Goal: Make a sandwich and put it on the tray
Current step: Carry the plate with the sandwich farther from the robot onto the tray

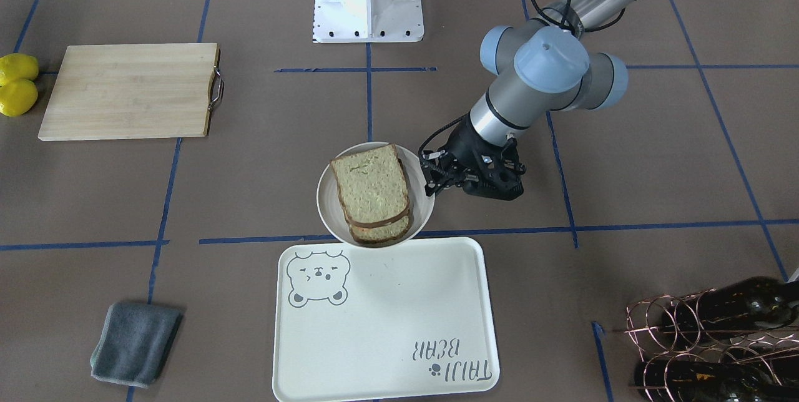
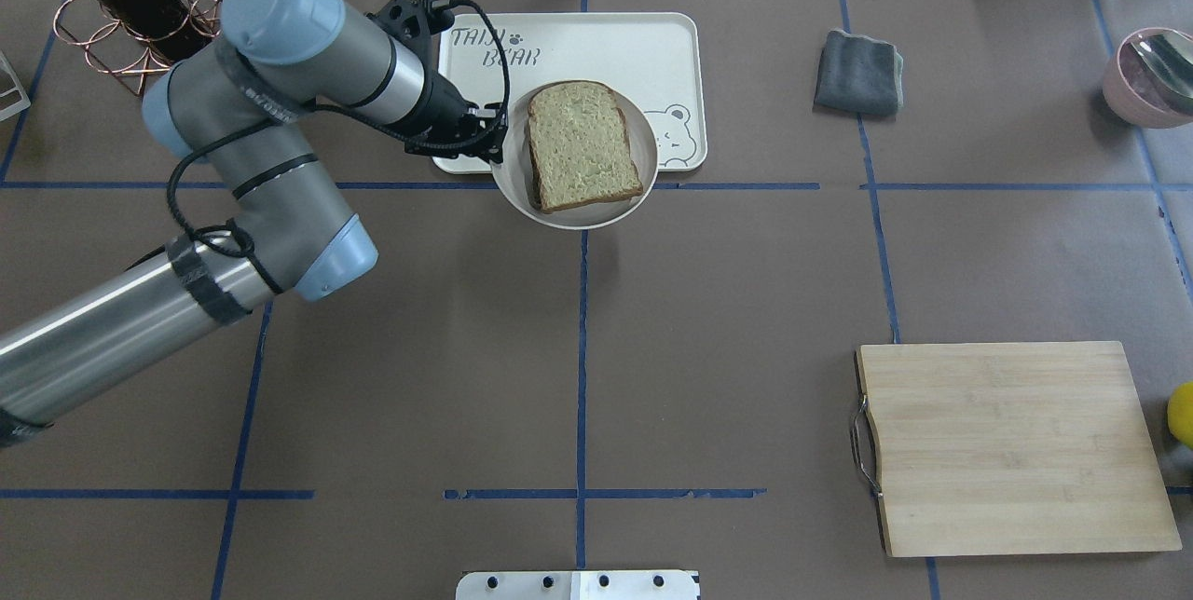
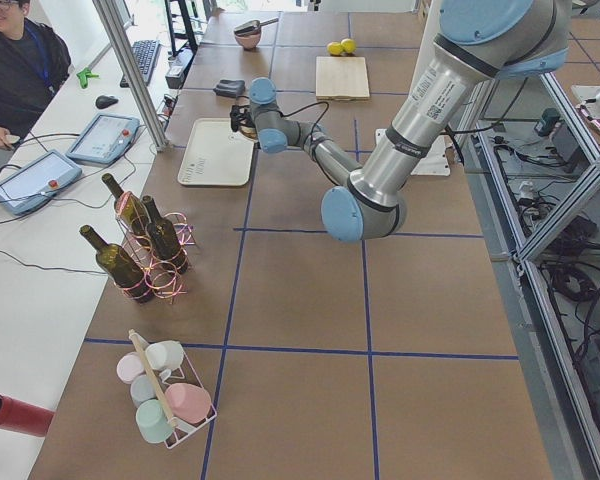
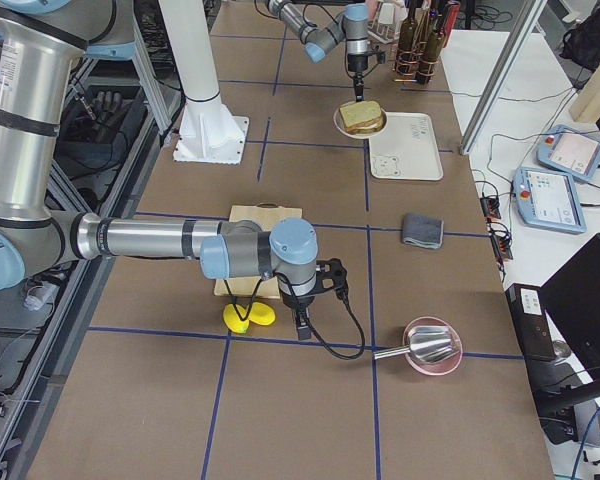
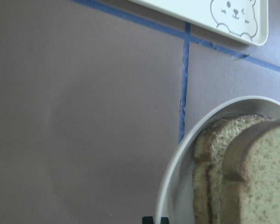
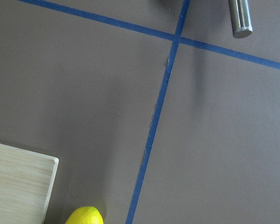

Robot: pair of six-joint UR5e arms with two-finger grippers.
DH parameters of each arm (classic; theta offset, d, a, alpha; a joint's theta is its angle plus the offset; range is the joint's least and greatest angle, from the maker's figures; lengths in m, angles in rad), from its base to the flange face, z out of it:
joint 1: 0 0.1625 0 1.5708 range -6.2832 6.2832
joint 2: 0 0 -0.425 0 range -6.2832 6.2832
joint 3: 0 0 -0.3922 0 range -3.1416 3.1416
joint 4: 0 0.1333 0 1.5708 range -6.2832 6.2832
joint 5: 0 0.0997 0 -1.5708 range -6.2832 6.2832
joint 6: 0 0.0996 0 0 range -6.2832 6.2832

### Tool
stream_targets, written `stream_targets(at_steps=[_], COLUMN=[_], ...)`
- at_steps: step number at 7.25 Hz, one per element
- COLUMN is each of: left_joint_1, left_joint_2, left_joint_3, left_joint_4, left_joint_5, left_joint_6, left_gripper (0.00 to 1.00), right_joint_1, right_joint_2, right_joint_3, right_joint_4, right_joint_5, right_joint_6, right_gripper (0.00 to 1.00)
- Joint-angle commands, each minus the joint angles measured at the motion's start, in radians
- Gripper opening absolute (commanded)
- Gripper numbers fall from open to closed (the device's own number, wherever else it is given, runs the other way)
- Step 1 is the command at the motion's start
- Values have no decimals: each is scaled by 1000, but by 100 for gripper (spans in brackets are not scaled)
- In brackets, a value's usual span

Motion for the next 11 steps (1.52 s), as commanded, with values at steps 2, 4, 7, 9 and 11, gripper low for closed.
stream_targets(at_steps=[2,4,7,9,11], left_joint_1=[-72,-103,-103,-100,-100], left_joint_2=[-194,-269,-329,-347,-350], left_joint_3=[304,498,741,769,777], left_joint_4=[-9,-106,-294,-313,-314], left_joint_5=[-72,-82,-77,-60,-59], left_joint_6=[57,91,99,99,99], left_gripper=[0,0,0,0,0], right_joint_1=[-1,-1,1,-1,-1], right_joint_2=[0,1,-6,-6,-3], right_joint_3=[-1,-1,-1,-1,-1], right_joint_4=[0,-8,-6,-6,-6], right_joint_5=[-6,-3,0,0,-3], right_joint_6=[0,0,0,0,2], right_gripper=[100,100,100,100,100])
